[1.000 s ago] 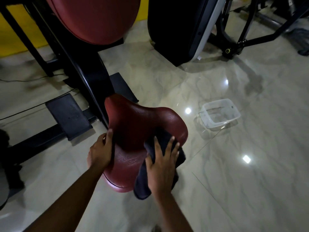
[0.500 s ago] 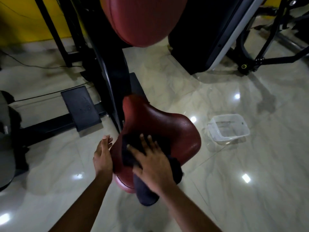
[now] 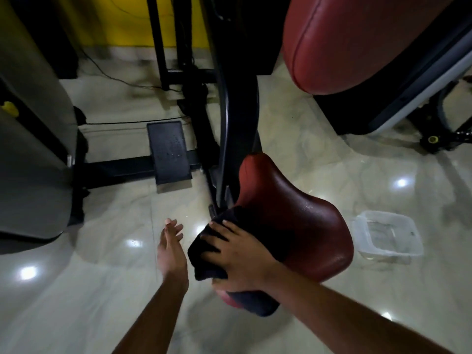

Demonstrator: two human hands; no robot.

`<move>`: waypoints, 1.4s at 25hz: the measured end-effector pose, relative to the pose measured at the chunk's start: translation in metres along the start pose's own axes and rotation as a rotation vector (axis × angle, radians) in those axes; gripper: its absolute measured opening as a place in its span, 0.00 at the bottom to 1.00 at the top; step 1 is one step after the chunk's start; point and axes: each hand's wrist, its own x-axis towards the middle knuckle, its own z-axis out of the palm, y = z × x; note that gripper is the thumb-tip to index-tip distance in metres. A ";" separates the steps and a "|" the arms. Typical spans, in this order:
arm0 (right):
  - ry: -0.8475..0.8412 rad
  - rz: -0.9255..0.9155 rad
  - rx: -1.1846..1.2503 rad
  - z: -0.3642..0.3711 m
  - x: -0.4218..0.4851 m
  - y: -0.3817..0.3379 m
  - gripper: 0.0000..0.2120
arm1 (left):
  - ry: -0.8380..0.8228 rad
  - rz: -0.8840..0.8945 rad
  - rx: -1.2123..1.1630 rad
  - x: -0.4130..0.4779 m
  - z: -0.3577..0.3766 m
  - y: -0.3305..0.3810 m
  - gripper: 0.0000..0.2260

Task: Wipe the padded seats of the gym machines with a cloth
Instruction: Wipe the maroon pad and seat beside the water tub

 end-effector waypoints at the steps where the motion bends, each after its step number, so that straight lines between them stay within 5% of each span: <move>1: -0.006 -0.039 0.039 -0.002 0.009 0.018 0.24 | 0.009 -0.002 0.005 -0.003 0.005 -0.002 0.20; 8: -0.149 -0.274 -0.058 -0.041 0.064 0.154 0.21 | -0.117 0.110 0.442 -0.016 0.066 0.000 0.27; 11: -0.087 -0.209 -0.045 -0.043 0.069 0.164 0.17 | -0.049 0.170 0.690 -0.016 0.072 -0.003 0.29; 17: -0.073 -0.336 0.034 -0.038 0.065 0.173 0.22 | 0.000 0.267 0.719 -0.016 0.073 -0.005 0.35; 21: 0.092 0.072 0.192 -0.044 0.058 0.195 0.22 | -0.024 0.288 0.702 -0.017 0.072 -0.005 0.38; 25: 0.183 0.543 0.394 -0.030 -0.011 0.182 0.33 | -0.058 0.295 0.778 -0.022 0.074 -0.001 0.33; 30: 0.184 0.656 0.110 -0.020 -0.109 0.155 0.30 | -0.083 0.316 0.834 -0.022 0.072 -0.001 0.26; 35: 0.276 1.210 -0.002 0.005 -0.120 0.072 0.28 | -0.074 0.303 0.840 -0.032 0.077 0.006 0.24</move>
